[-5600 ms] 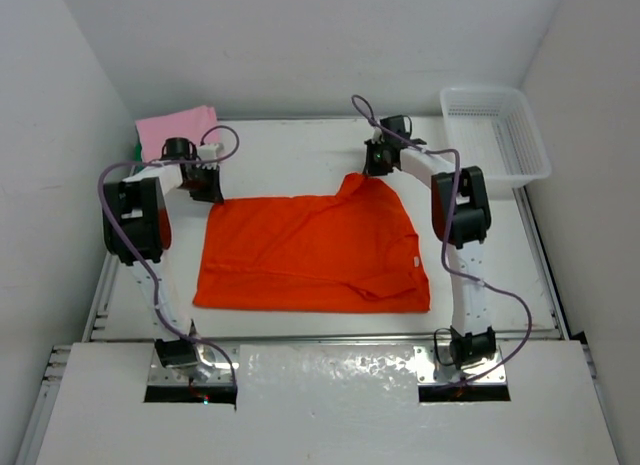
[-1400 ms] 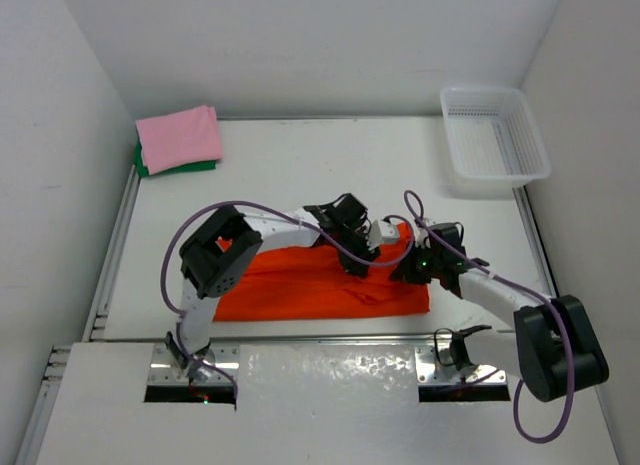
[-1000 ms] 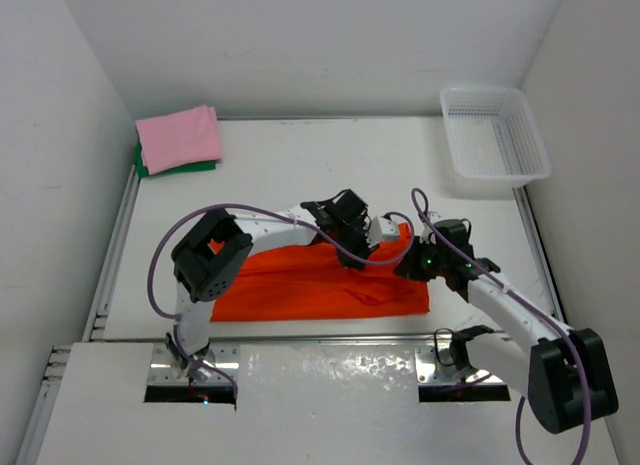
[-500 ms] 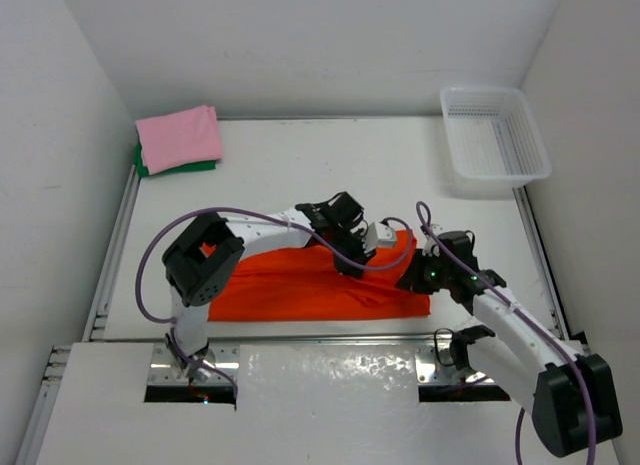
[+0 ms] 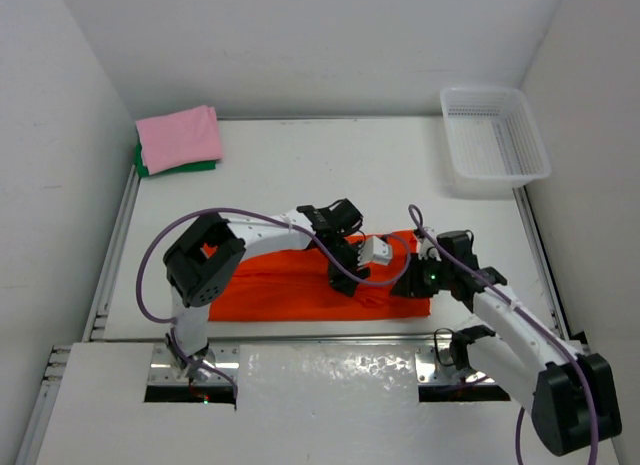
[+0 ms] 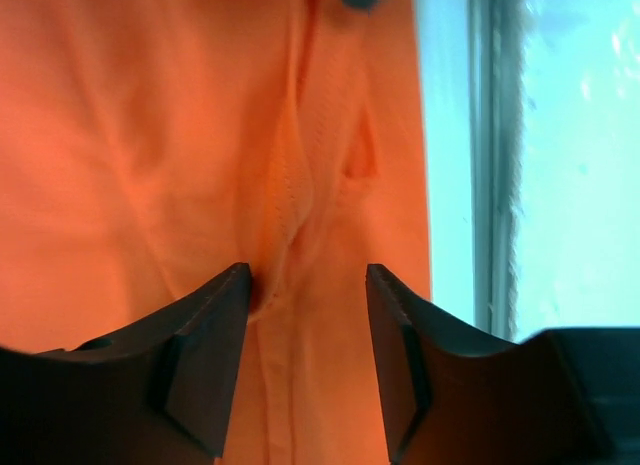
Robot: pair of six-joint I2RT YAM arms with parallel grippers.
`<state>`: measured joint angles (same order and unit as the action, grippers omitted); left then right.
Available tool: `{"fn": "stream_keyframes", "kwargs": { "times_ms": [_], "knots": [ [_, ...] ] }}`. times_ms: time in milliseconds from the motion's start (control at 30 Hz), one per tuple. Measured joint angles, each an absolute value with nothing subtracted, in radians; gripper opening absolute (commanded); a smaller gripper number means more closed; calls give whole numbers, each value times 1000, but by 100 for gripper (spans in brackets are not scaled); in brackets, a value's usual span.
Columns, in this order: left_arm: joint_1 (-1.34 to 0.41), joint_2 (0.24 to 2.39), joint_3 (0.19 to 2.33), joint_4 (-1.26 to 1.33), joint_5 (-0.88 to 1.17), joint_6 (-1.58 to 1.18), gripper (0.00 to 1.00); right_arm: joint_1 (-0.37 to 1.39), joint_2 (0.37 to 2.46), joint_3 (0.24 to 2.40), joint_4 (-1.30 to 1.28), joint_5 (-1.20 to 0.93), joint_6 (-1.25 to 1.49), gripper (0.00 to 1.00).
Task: Fold and stack the t-shirts
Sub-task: Fold the other side of the tshirt into a rectangle
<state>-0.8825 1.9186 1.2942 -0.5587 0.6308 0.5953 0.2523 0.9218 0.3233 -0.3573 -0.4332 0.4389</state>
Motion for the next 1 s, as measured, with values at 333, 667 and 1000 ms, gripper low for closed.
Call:
{"fn": "stream_keyframes", "kwargs": {
  "times_ms": [333,667,1000],
  "knots": [
    [-880,1917,1401,-833,728,842,48,152,812,317,-124,-625,520,0],
    [-812,1858,1377,-922,712,881,49,313,1079,353,-44,-520,463,0],
    [-728,1818,1292,-702,603,655,48,425,1093,204,52,-493,461,0]
  ]
}}
